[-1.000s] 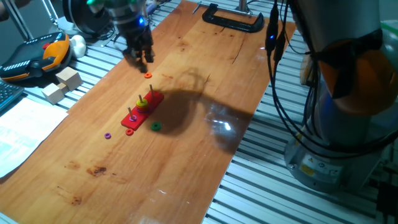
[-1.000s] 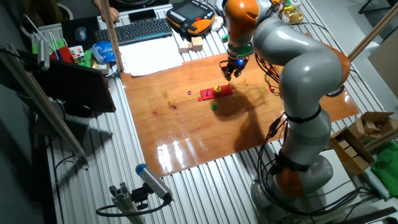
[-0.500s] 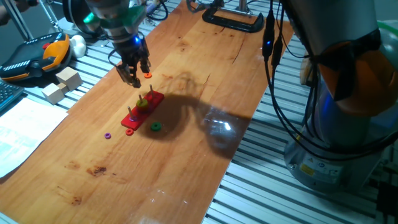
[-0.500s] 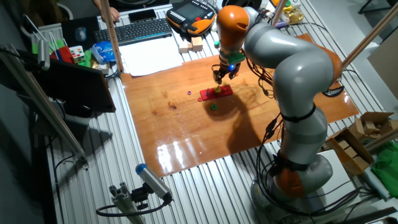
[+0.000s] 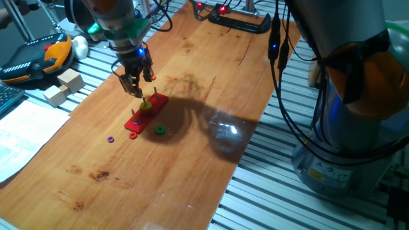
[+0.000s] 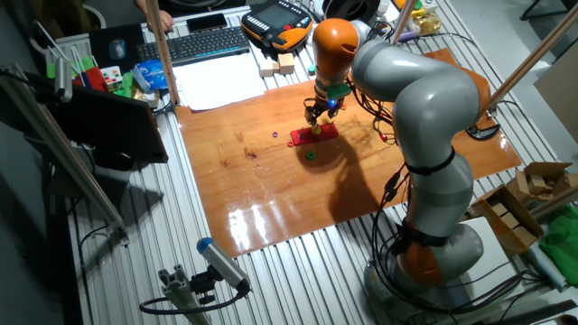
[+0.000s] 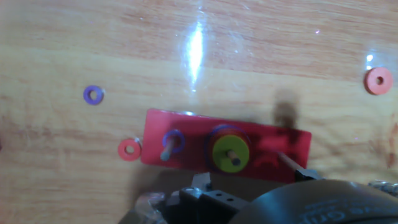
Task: Take out one Hanoi block and throw it aside
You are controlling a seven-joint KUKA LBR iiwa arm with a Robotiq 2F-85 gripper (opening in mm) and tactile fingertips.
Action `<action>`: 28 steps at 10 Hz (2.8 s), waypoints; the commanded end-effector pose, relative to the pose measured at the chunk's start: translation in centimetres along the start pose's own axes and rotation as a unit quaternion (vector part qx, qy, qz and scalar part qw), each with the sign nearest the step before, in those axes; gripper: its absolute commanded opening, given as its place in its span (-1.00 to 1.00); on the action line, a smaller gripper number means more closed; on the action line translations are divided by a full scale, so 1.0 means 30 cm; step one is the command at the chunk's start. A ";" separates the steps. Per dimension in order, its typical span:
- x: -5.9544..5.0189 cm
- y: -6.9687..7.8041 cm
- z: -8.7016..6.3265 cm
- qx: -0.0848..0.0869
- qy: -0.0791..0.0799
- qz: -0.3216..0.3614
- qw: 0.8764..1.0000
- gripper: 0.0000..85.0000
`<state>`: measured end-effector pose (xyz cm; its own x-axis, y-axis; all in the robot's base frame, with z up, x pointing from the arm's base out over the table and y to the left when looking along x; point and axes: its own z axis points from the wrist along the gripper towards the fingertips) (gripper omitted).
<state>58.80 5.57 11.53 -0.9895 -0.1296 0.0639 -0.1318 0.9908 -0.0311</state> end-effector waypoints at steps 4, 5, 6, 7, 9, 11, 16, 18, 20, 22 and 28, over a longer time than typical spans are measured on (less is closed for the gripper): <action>-0.023 0.008 0.065 -0.009 -0.007 -0.001 1.000 0.62; -0.028 0.009 0.083 -0.009 -0.010 -0.004 1.000 0.63; -0.033 0.009 0.099 -0.012 -0.011 -0.005 1.000 0.64; -0.033 0.012 0.106 -0.013 -0.010 -0.004 1.000 0.64; -0.033 0.018 0.120 -0.010 -0.010 -0.004 1.000 0.64; -0.035 0.020 0.141 -0.010 -0.012 -0.007 1.000 0.64; -0.030 0.011 0.187 -0.017 -0.021 -0.010 1.000 0.63; -0.023 0.016 0.196 -0.017 -0.023 -0.010 1.000 0.63; -0.019 0.017 0.207 -0.018 -0.026 -0.010 0.999 0.62; -0.017 0.021 0.218 -0.019 -0.029 -0.009 0.999 0.60; -0.018 0.019 0.216 -0.020 -0.025 -0.015 0.999 0.37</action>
<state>58.86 5.97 5.02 -0.9871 -0.1593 0.0138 -0.1592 0.9872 0.0100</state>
